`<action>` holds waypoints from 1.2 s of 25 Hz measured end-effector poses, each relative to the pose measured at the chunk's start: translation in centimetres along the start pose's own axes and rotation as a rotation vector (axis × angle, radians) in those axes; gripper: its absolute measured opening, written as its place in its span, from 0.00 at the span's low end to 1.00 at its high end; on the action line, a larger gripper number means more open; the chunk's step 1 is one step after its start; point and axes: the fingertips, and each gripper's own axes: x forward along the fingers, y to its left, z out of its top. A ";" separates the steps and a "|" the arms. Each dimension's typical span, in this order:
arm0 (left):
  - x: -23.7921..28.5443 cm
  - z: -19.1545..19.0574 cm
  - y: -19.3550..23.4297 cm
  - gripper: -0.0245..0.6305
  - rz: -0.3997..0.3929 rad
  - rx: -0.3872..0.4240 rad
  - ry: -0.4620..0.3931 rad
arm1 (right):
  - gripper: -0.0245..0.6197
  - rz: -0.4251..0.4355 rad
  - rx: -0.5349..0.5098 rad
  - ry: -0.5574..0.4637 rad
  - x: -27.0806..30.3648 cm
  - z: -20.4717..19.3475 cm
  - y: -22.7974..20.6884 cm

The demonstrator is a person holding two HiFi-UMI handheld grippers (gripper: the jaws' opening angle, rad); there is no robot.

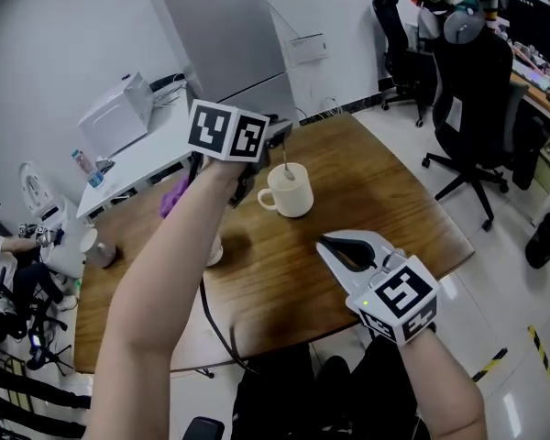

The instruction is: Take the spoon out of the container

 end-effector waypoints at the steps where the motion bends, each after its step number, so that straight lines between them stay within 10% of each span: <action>1: -0.7 0.4 0.0 0.24 -0.001 -0.002 -0.017 | 0.05 0.001 -0.002 0.000 0.0 0.0 0.1; 14: -13.2 1.9 -2.0 0.24 -0.070 0.024 -0.141 | 0.05 0.027 -0.013 0.000 1.1 0.3 2.1; 30: -21.5 -10.7 -4.4 0.24 -0.057 0.092 0.075 | 0.05 0.132 -0.051 0.006 4.6 1.3 7.0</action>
